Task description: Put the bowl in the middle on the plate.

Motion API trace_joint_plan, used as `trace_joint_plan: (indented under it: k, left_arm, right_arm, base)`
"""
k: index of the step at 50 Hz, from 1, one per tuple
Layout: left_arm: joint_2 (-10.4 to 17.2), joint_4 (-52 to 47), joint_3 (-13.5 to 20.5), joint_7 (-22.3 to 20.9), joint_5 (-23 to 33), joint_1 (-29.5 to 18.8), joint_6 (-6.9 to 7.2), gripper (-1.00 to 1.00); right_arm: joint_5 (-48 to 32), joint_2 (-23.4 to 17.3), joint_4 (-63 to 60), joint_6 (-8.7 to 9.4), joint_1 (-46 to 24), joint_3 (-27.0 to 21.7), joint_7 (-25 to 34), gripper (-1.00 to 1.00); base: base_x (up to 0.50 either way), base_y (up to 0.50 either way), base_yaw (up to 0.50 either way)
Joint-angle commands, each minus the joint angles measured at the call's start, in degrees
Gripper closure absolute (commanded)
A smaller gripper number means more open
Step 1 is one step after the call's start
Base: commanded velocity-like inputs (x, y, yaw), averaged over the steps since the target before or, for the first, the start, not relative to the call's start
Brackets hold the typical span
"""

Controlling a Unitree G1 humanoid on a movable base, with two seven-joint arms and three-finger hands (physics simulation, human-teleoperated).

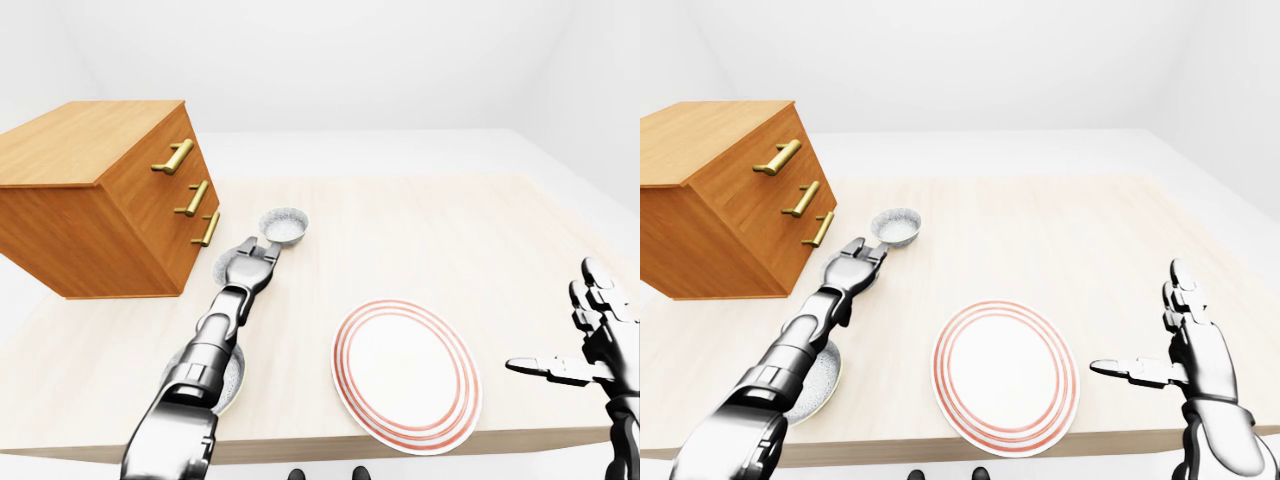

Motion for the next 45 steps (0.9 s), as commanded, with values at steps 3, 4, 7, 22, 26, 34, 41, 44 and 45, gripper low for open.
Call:
trace_joint_plan:
  k: [3, 4, 7, 22, 26, 34, 41, 44, 45]
  left_arm:
    - [-0.1, 2.6, -0.7, 2.4, 2.7, -1.8, 0.0, -1.0]
    - [-0.1, 3.2, -0.8, 2.8, 3.0, -2.1, 0.0, -1.0]
    - [-0.2, 4.2, -1.0, 3.6, 3.6, -2.5, 0.0, -1.0]
    - [0.1, 3.6, -0.5, 2.6, 3.8, -1.9, 0.0, -1.0]
    - [0.2, 3.2, -0.4, 2.6, 3.5, -1.3, 0.0, -1.0]
    - [1.4, 3.7, 1.4, 2.3, -0.9, -0.8, 0.0, -1.0]
    - [2.2, 3.6, 3.5, 3.2, -6.8, 1.1, 0.0, -1.0]
    - [2.5, 5.3, 3.4, 5.1, -8.4, 1.9, 0.0, -1.0]
    - [3.0, 6.0, 3.1, 5.7, -8.8, 1.8, 0.0, -1.0]
  right_arm:
    - [-0.3, 0.0, 0.1, 0.0, -0.1, 0.3, 0.0, -1.0]
    - [-0.3, 0.0, 0.1, 0.0, -0.1, 0.3, 0.0, -1.0]
    - [-0.2, 0.1, -0.4, 0.0, 0.1, 0.2, 0.2, -1.0]
    - [-0.3, 0.1, 0.2, 0.0, 0.0, 0.3, 0.0, -1.0]
    - [-0.2, 0.0, 0.2, 0.0, 0.0, 0.2, 0.1, -1.0]
    - [-0.4, 0.0, 0.9, 0.0, 0.1, 0.4, 0.1, -1.0]
    - [-0.8, 0.1, 1.1, 0.0, 0.3, 0.8, 0.4, -1.0]
    - [-1.2, 0.1, 1.4, 0.0, 0.3, 1.1, 0.4, -1.0]
    - [-1.2, 0.2, 1.2, 0.0, 0.4, 1.0, 0.5, -1.0]
  base:
    - [0.0, 0.0, 0.0]
    - [0.0, 0.0, 0.0]
    - [0.0, 0.0, 0.0]
    - [0.0, 0.0, 0.0]
    - [0.0, 0.0, 0.0]
    - [0.0, 0.0, 0.0]
    - [0.0, 0.0, 0.0]
    - [0.0, 0.0, 0.0]
    - [0.0, 0.0, 0.0]
